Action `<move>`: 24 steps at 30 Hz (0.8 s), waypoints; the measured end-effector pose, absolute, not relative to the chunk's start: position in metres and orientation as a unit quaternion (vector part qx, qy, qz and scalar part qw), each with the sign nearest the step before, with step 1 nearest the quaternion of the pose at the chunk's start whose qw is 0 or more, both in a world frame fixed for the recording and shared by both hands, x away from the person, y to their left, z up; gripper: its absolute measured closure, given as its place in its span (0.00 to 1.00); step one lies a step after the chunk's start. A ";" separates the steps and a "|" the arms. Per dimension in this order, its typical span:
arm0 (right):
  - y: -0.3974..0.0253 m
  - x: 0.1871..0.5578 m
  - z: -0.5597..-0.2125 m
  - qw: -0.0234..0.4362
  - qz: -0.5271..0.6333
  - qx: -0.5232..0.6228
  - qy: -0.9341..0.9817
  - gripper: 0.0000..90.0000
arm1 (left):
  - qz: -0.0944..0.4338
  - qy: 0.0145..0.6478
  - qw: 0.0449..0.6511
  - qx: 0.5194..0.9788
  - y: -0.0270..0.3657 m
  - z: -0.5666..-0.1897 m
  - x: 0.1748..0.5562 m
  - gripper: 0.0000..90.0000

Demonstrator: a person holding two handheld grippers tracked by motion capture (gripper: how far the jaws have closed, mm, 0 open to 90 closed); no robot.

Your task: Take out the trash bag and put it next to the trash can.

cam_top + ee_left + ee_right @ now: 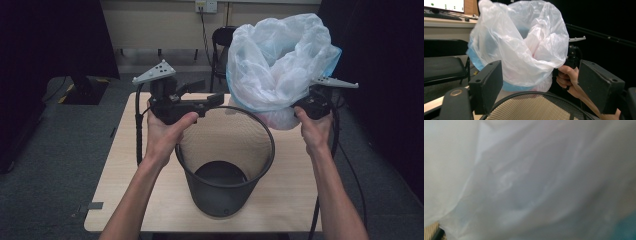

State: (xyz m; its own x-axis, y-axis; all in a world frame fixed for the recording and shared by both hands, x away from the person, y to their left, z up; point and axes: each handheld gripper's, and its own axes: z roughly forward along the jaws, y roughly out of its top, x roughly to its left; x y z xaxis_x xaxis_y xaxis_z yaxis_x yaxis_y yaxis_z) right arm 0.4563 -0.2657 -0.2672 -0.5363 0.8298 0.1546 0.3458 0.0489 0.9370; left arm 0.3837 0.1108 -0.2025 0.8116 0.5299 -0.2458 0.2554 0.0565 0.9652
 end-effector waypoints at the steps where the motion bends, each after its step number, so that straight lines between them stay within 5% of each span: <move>1: -0.267 0.457 -0.271 0.222 0.539 0.430 0.690 0.99 | 0.103 0.291 0.665 0.680 0.112 -0.204 0.384 0.22; 24: -0.292 0.457 -0.341 0.207 0.519 0.472 0.682 0.99 | 0.103 0.316 0.647 0.686 0.129 -0.230 0.392 0.20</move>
